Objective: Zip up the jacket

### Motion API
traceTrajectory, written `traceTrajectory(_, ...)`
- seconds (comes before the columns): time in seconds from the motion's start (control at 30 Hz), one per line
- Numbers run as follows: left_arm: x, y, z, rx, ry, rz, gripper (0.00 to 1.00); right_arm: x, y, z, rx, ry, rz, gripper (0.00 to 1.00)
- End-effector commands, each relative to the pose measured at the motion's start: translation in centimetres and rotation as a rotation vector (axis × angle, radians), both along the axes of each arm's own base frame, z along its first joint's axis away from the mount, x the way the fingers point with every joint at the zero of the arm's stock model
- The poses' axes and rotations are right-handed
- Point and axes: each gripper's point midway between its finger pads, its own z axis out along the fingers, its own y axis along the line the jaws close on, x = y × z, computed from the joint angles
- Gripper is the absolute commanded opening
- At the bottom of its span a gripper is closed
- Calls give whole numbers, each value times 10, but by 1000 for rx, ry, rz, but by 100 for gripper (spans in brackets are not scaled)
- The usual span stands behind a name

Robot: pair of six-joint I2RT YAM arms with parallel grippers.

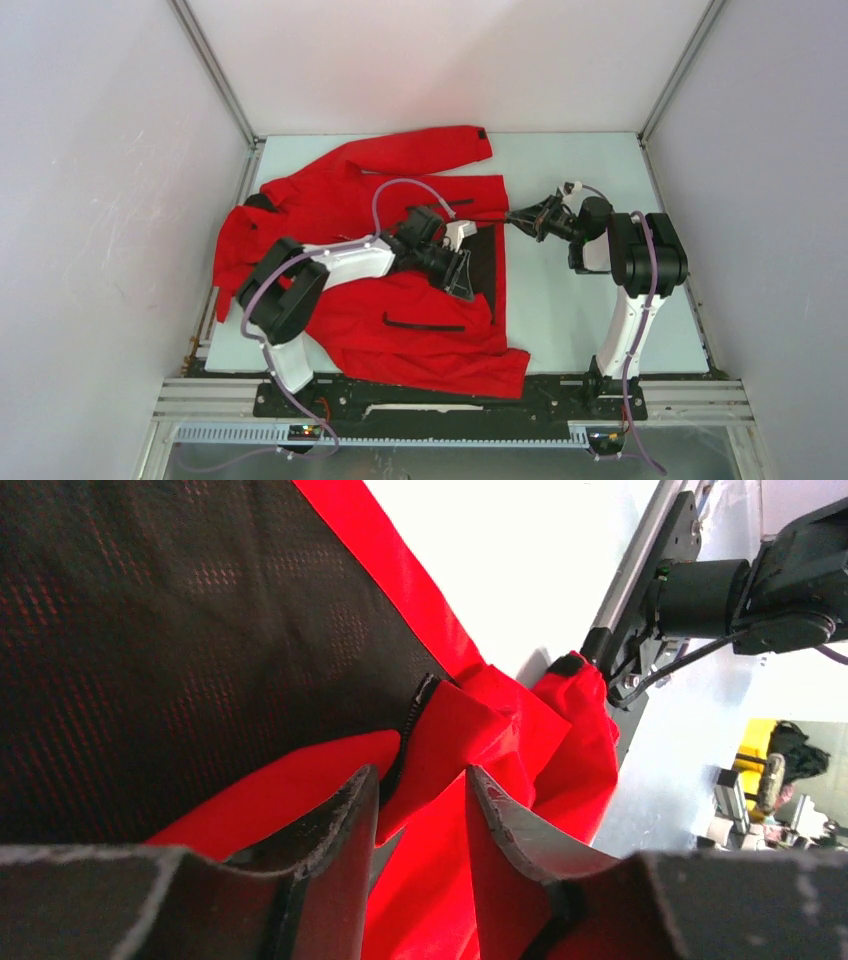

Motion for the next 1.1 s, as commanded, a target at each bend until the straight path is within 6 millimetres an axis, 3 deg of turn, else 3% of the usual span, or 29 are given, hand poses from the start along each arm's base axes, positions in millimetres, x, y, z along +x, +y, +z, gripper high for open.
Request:
traceTrajectory(0.0,-11,2,20,-48,-75,66,42,-1,4,6,2,-51,14,0)
traceTrajectory(0.13,-35,0,22,-27,-118,28,46,-2,6,6,1,-52,18,0)
traceTrajectory(0.23,-63,-1,7,19,-66,-13,47,-1,6,6,1,-52,18,0)
traceTrajectory(0.33,-91,9,-3,40,-31,-15,48,-2,6,7,1,-57,21,0)
traceTrajectory(0.43,-104,29,10,20,-64,25,57,-1,6,8,-1,-60,18,0)
traceTrajectory(0.53,-100,44,27,34,-139,60,76,-1,6,9,-1,-64,16,0)
traceTrajectory(0.6,-90,47,42,52,-203,70,83,-6,17,10,-1,-69,44,0)
traceTrajectory(0.7,-74,44,61,61,-285,45,85,-7,20,11,-2,-72,52,0)
traceTrajectory(0.8,-54,48,60,151,-366,-3,87,-8,21,11,-3,-76,57,0)
traceTrajectory(0.9,-39,49,49,255,-503,-160,84,-9,22,14,-2,-90,62,0)
traceTrajectory(0.93,-43,47,48,231,-553,-250,82,-9,23,15,0,-94,65,0)
traceTrajectory(1.0,-49,45,53,170,-688,-372,90,-9,23,15,2,-96,67,0)
traceTrajectory(1.07,-54,48,53,128,-865,-450,90,-9,22,15,4,-96,64,0)
